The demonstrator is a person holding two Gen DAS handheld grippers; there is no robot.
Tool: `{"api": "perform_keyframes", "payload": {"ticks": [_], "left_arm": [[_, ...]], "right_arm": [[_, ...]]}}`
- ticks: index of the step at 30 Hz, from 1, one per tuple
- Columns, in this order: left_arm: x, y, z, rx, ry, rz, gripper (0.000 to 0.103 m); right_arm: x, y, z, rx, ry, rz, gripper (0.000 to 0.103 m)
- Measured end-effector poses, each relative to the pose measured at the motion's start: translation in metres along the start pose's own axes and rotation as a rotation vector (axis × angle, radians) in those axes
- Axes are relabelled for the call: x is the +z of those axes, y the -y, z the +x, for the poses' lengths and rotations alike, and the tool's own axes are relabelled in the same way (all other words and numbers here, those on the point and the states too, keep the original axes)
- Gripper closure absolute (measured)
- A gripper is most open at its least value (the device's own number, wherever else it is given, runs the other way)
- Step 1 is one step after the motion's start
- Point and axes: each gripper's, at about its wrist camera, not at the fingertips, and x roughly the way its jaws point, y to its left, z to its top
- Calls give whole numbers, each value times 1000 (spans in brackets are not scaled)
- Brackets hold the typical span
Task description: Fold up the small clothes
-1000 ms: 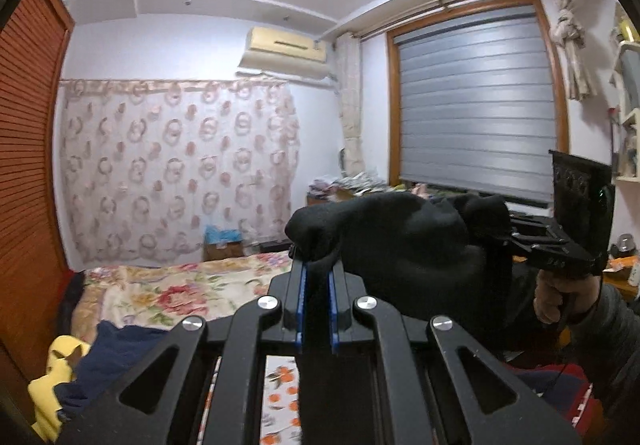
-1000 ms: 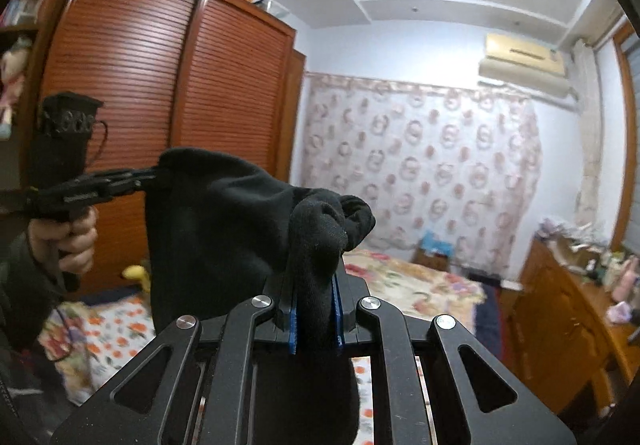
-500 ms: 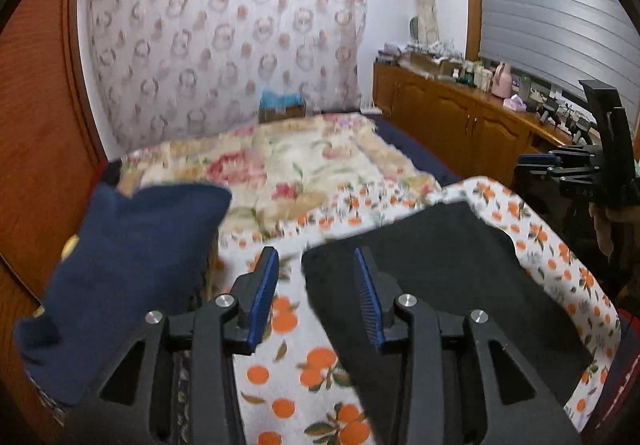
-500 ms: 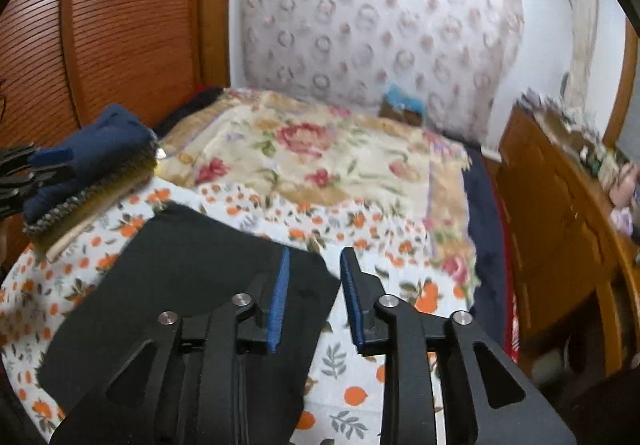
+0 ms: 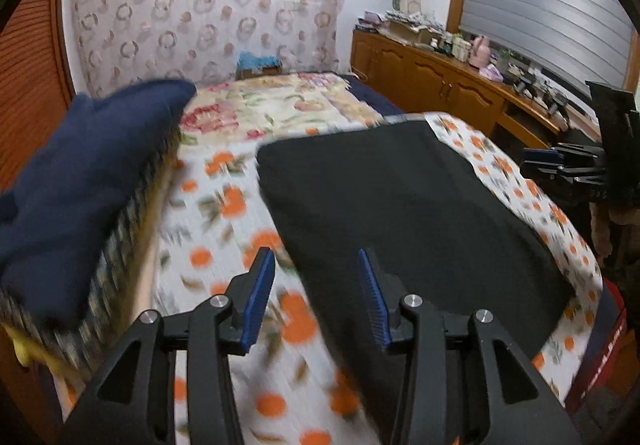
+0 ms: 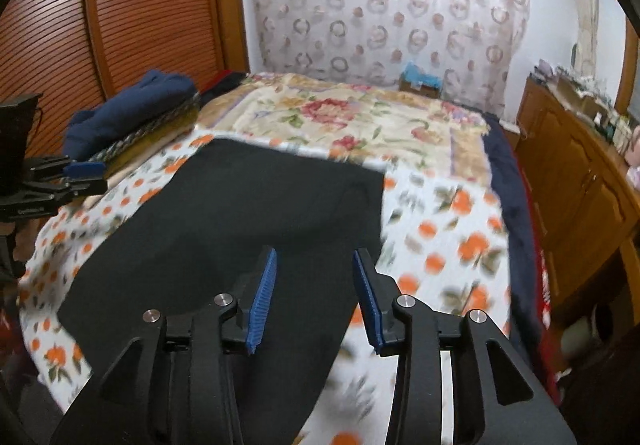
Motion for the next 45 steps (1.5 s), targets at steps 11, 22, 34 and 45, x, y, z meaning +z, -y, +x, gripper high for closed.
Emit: {"api": "perform_keyframes", "payload": {"ticks": [11, 22, 34, 45], "left_arm": [[-59, 22, -14, -77, -87, -24, 54], [-88, 26, -18, -99, -113, -98, 53], [-92, 38, -22, -137, -136, -69, 76], [-67, 40, -45, -182, -30, -56, 103]], "right_arm": [[-85, -30, -4, 28, -75, 67, 49], [-104, -31, -9, -11, -103, 87, 48], [-108, -55, -5, 25, -118, -4, 63], [-98, -40, -24, 116, -40, 58, 99]]}}
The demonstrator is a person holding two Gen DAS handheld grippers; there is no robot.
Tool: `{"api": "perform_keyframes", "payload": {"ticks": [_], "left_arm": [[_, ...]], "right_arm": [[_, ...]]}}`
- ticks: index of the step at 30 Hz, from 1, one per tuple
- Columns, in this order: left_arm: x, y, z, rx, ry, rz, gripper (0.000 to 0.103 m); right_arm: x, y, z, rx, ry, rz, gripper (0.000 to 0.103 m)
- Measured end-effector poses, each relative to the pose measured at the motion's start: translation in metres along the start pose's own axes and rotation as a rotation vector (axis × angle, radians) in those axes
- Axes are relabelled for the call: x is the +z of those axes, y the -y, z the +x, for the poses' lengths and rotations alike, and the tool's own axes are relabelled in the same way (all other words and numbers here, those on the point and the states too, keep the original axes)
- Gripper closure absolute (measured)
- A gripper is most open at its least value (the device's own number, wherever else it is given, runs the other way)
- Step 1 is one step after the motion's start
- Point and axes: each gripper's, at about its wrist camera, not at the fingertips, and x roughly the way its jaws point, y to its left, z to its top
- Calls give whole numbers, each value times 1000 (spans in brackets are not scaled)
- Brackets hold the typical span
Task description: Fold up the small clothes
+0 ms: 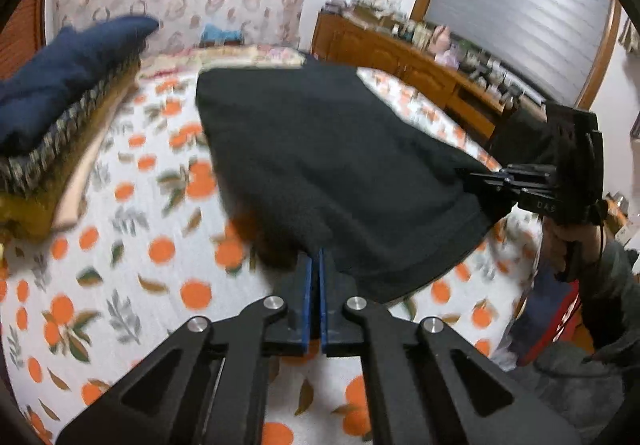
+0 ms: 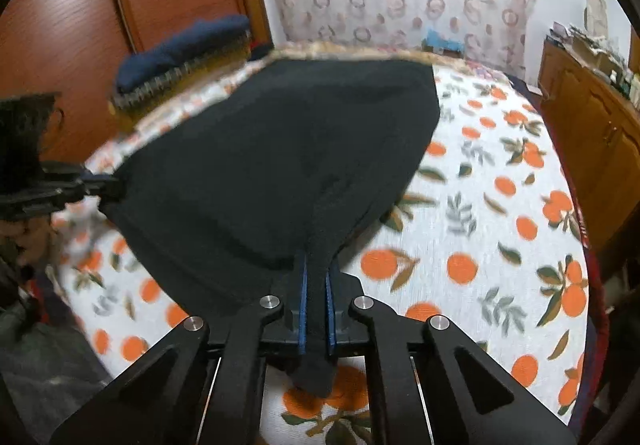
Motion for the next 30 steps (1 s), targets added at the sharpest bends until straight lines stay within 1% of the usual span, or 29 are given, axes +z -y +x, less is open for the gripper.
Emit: {"api": "perform_keyframes", "payload": {"ticks": [2, 4, 6, 8, 9, 12, 15, 18, 21, 24, 30], "left_arm": [[16, -3, -8, -3, 46, -2, 103], [40, -9, -13, -2, 92, -14, 103], [64, -15, -13, -1, 127, -21, 103], [91, -23, -10, 14, 161, -23, 103], [100, -26, -7, 17, 170, -27, 103], [127, -37, 4, 45, 192, -30, 103], [148, -57, 24, 64, 179, -61, 103], [159, -67, 39, 88, 166, -70, 103], [169, -74, 54, 100, 149, -71, 103], [176, -76, 66, 114, 130, -64, 103], [186, -78, 75, 134, 113, -52, 103]], "right_arm": [[12, 3, -11, 23, 45, 12, 99], [29, 6, -19, 37, 86, 10, 99], [54, 7, -22, 38, 121, -10, 99], [73, 10, -21, 28, 148, -25, 99], [89, 14, -18, 24, 164, -29, 99], [120, 26, -6, 11, 183, -17, 99], [142, 41, 14, -5, 172, -9, 99], [157, 55, 34, -11, 142, 15, 99], [165, 68, 46, -17, 120, 26, 99], [169, 73, 53, -26, 101, 15, 99], [178, 80, 66, -29, 80, -1, 98]]}}
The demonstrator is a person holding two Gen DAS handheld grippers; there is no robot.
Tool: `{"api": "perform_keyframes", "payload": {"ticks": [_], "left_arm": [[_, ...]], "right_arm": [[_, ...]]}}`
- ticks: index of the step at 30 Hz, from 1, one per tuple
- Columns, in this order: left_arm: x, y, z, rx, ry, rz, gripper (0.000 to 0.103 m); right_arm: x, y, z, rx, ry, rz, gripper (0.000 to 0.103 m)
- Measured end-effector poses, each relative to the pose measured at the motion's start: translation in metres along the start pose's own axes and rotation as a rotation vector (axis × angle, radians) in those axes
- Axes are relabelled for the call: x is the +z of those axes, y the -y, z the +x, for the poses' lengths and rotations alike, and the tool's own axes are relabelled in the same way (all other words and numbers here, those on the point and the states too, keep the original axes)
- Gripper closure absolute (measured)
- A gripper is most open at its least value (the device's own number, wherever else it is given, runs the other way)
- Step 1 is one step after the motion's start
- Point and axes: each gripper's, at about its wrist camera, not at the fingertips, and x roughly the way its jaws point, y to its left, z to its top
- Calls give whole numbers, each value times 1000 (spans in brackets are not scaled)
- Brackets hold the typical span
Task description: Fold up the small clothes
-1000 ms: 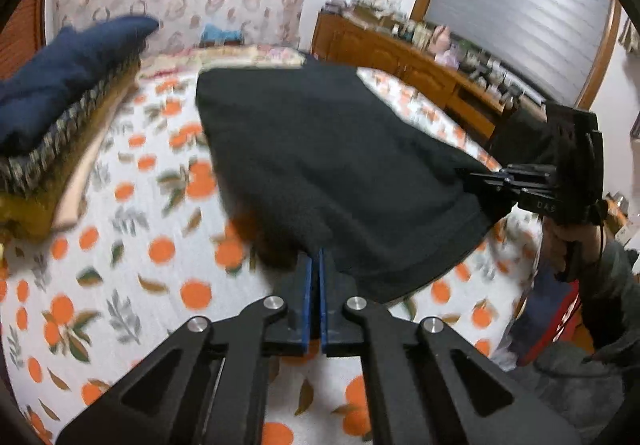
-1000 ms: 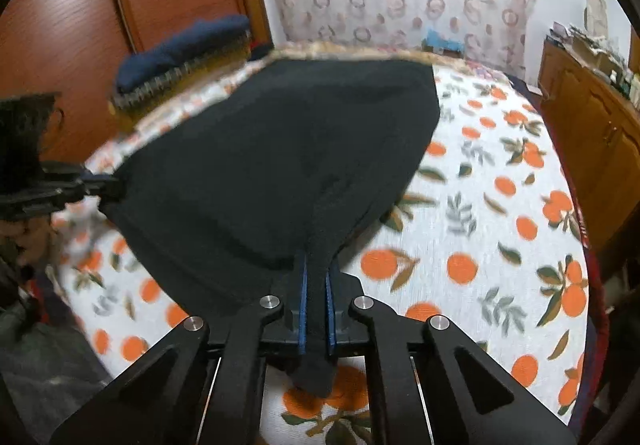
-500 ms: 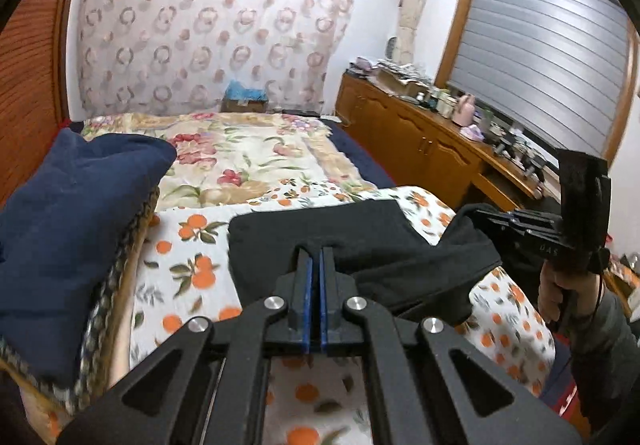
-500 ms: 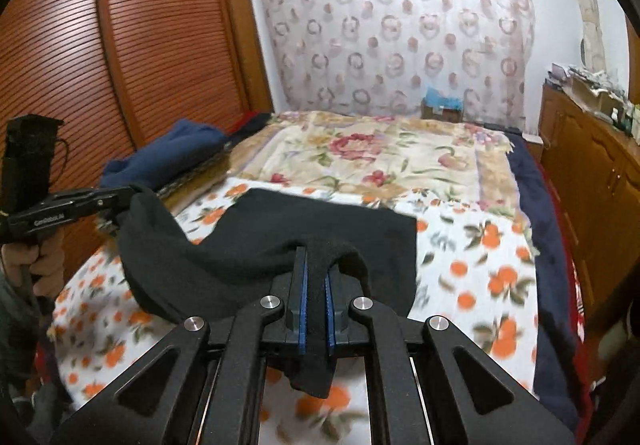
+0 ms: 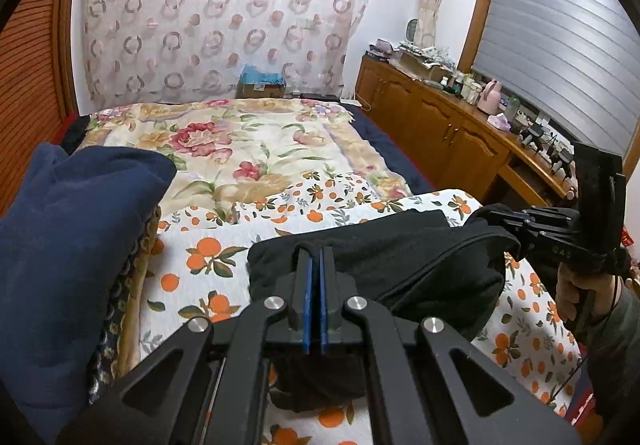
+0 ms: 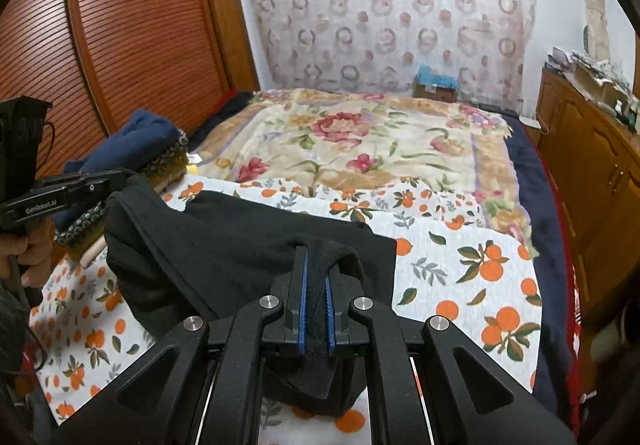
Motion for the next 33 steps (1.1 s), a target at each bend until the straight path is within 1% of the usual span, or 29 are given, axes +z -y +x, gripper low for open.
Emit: {"api": "perform_keyframes", "payload": {"ticks": [8, 12, 17, 20, 21, 22, 24, 26, 28, 30, 31, 32, 33], "left_arm": [[1, -2, 9, 19, -16, 9, 103], [2, -5, 17, 23, -29, 3, 103], [5, -7, 27, 18, -45, -2, 103], [3, -9, 33, 24, -57, 3, 103], [3, -11, 35, 31, -62, 1, 103], [2, -13, 37, 32, -66, -5, 103], [2, -17, 41, 37, -74, -16, 103], [3, -20, 43, 33, -80, -22, 103], [6, -22, 44, 16, -74, -37, 103], [11, -20, 41, -1, -61, -27, 101], [13, -18, 39, -4, -53, -21, 97], [15, -16, 36, 1, -41, -11, 84], [17, -13, 30, 19, -12, 6, 74]], "right_arm": [[8, 4, 12, -10, -10, 2, 95], [12, 4, 5, -35, 7, 0, 90], [14, 11, 1, -61, -2, 18, 84], [14, 19, -1, -46, -10, 58, 81], [15, 23, -2, -47, -12, 79, 71], [15, 26, -4, -71, -6, 86, 62], [17, 37, -10, -92, 9, 120, 62], [19, 41, -14, -108, 19, 128, 62], [18, 39, -15, -129, 17, 95, 61], [14, 34, -11, -107, 3, 71, 61], [11, 30, -8, -90, -7, 59, 61], [9, 27, -4, -80, -20, 46, 60], [6, 24, 4, -74, -41, 27, 60]]}}
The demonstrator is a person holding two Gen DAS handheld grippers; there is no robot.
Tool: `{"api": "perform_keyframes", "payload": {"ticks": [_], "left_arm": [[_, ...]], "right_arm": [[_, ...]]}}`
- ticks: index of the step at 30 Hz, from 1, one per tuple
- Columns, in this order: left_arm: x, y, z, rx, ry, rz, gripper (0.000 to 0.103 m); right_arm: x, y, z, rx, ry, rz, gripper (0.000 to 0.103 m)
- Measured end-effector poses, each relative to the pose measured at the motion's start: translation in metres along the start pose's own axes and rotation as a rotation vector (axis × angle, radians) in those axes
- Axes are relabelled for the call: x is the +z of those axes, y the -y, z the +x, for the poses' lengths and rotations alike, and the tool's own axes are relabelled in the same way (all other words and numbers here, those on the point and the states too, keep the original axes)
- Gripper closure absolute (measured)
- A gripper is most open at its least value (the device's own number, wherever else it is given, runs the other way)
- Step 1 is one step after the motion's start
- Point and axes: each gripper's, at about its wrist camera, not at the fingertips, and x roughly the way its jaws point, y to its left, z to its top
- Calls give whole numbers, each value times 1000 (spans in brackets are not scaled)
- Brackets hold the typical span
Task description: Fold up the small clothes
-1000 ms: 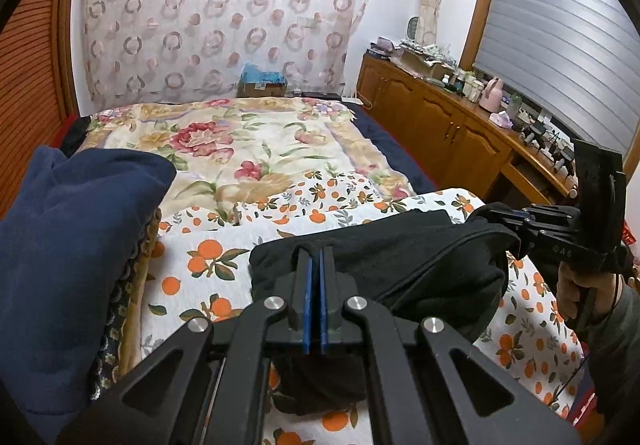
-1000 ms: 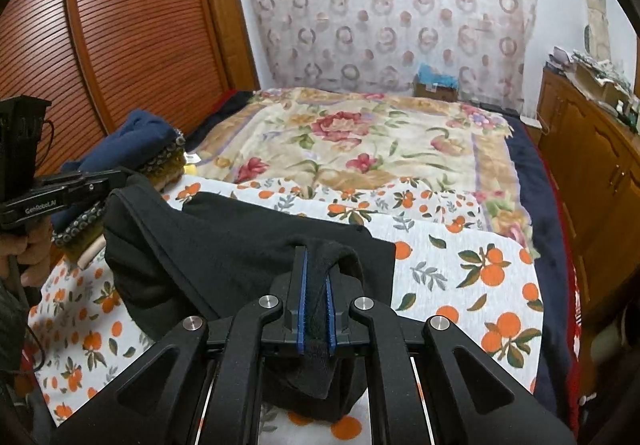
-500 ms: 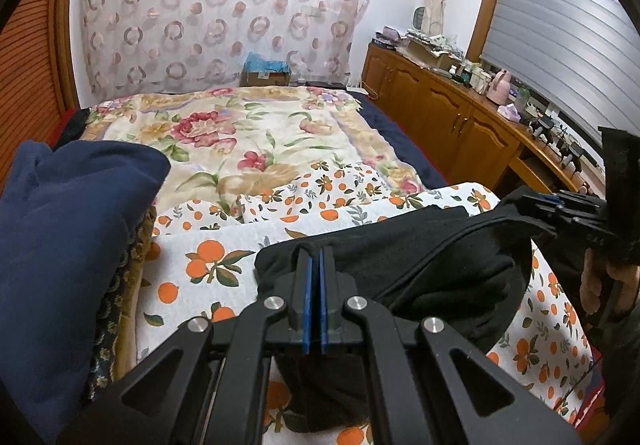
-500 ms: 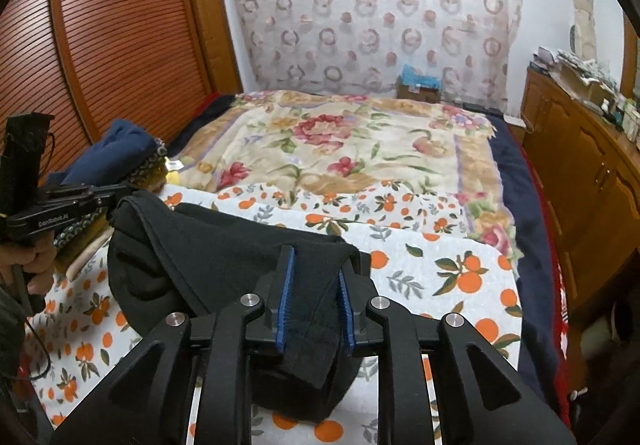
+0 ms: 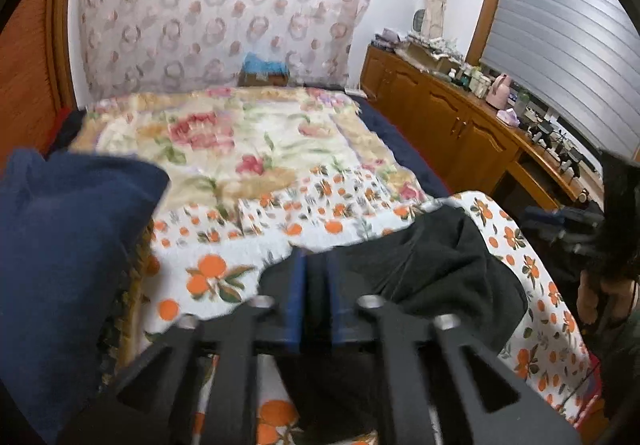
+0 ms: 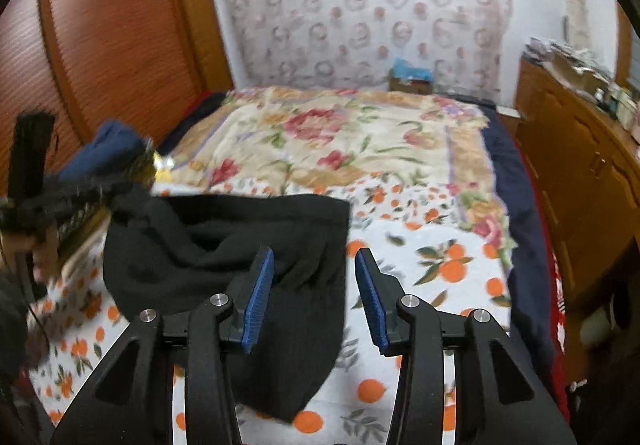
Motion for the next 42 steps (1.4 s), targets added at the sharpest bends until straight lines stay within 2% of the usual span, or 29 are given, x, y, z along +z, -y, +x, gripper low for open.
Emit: {"api": "perform_keyframes", "payload": {"ticks": [1, 3, 7, 12, 14, 15, 16, 17, 18, 19, 20, 22, 24, 30, 32, 34, 36, 37, 38, 39, 40, 42], "left_arm": [[2, 1, -4, 8, 20, 10, 62], [4, 2, -14, 4, 43, 23, 60], [-1, -1, -18, -10, 27, 19, 57], [-24, -5, -4, -16, -62, 8, 56], [-34, -8, 4, -18, -106, -3, 51], [-37, -9, 7, -19, -118, -10, 50], [-42, -11, 9, -22, -127, -18, 48], [-43, -12, 11, -23, -135, -20, 47], [-45, -13, 14, -23, -143, -24, 47], [-46, -13, 18, -21, -151, -28, 47], [-47, -13, 21, -19, -155, -32, 47], [-43, -13, 27, -7, -152, -38, 47], [-38, -15, 35, 0, -149, -40, 47], [-18, -22, 58, 66, -128, -46, 47], [-17, -25, 63, 77, -131, -52, 47], [-17, -28, 69, 80, -143, -58, 47], [-16, -31, 75, 46, -149, -77, 47], [-16, -32, 76, 18, -145, -79, 58], [-15, -31, 77, -7, -143, -73, 75], [-15, -29, 78, -18, -149, -64, 82], [-15, -28, 77, -19, -151, -57, 100], [-13, -26, 67, -43, -111, -54, 102]], "right_arm": [[-2, -2, 4, 2, -12, -10, 60], [-5, -5, 19, 30, -46, -30, 60], [-9, 0, 48, 41, -87, -40, 60], [0, 16, 76, 83, -96, 12, 60], [4, 18, 80, 116, -90, 26, 60], [5, 18, 83, 134, -94, 27, 65], [6, 17, 84, 143, -98, 24, 74], [7, 15, 86, 154, -102, 15, 78], [8, 13, 86, 163, -100, 0, 92], [10, 10, 86, 173, -95, -10, 98], [12, 8, 82, 179, -77, -23, 98], [15, 7, 76, 160, -37, -34, 101], [19, 11, 67, 103, 18, -13, 102], [24, 35, 57, -86, 92, 59, 102], [25, 39, 60, -110, 77, 60, 102], [24, 42, 63, -84, 59, 66, 101], [21, 40, 66, -84, 38, 52, 100], [20, 39, 68, -83, 31, 45, 100], [19, 38, 68, -78, 27, 42, 100], [17, 37, 67, -75, 27, 43, 100], [16, 37, 67, -66, 27, 44, 100], [15, 36, 63, -38, 41, 39, 102]]}}
